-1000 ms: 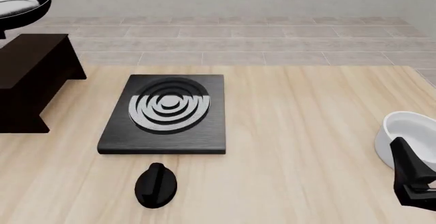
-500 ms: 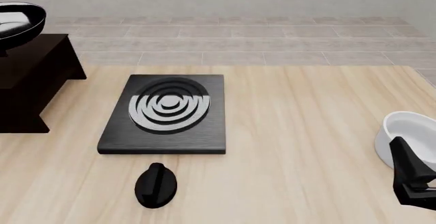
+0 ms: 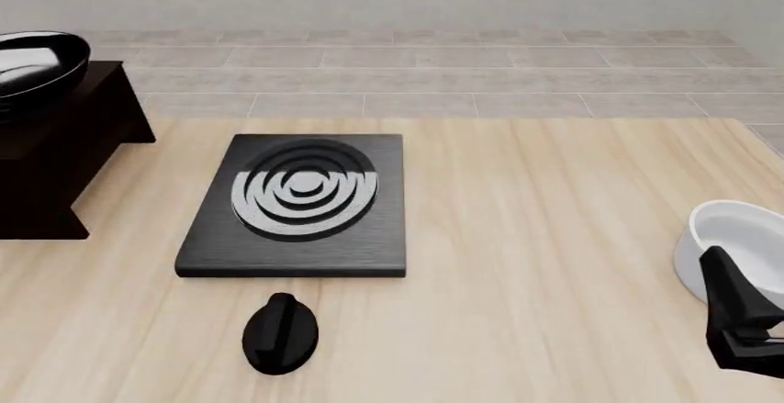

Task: Put the frying pan on top of the cabinet.

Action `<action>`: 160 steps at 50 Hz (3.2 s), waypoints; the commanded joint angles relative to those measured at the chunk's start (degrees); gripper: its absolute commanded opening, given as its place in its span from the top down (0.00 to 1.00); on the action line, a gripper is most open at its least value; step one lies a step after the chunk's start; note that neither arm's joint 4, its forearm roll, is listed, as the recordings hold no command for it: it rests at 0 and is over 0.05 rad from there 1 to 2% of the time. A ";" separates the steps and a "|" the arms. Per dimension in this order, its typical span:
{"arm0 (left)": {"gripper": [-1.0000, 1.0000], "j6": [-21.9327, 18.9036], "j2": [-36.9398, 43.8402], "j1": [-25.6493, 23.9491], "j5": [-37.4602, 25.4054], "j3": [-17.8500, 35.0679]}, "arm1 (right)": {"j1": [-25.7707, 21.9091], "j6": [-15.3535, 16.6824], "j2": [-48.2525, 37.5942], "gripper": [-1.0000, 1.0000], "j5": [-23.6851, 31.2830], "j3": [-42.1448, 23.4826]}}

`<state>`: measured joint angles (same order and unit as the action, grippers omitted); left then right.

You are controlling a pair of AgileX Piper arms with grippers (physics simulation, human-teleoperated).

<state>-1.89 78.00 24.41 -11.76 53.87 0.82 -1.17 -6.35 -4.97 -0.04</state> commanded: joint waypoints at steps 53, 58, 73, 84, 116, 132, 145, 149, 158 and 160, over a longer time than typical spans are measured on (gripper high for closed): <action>1.00 -0.19 5.32 2.34 7.54 -3.25 | -0.34 0.40 -0.28 0.00 -0.15 -0.02; 1.00 -0.33 5.00 2.16 7.72 -3.62 | -0.35 0.42 -0.58 0.00 -0.43 -0.02; 0.00 -0.76 4.09 2.11 8.02 -4.21 | -0.31 0.28 -0.24 0.00 -0.16 -0.01; 0.00 -1.19 2.96 2.39 7.59 -4.39 | -0.34 0.29 1.18 0.00 1.05 -0.01; 0.00 -2.97 -3.48 2.24 3.47 -4.16 | -0.70 0.52 0.61 0.00 0.44 -0.01; 0.00 -3.65 -6.46 2.27 1.54 -5.12 | -0.73 0.30 0.12 0.00 -0.04 -0.01; 0.00 -4.59 -9.43 1.27 0.00 -6.92 | -0.61 0.00 0.02 0.00 -0.15 0.01; 0.00 -5.16 -10.80 1.08 -0.66 -7.64 | -0.59 -0.08 0.48 0.00 0.28 0.02; 0.00 -5.04 -15.48 0.39 -3.70 -8.92 | -0.60 -0.19 1.26 0.00 1.05 0.02; 0.00 -5.30 -16.90 0.34 -4.62 -9.20 | -0.59 -0.21 1.49 0.00 1.26 0.02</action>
<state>-6.78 65.70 25.31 -13.48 46.06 0.22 -1.25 -5.54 -4.36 -0.02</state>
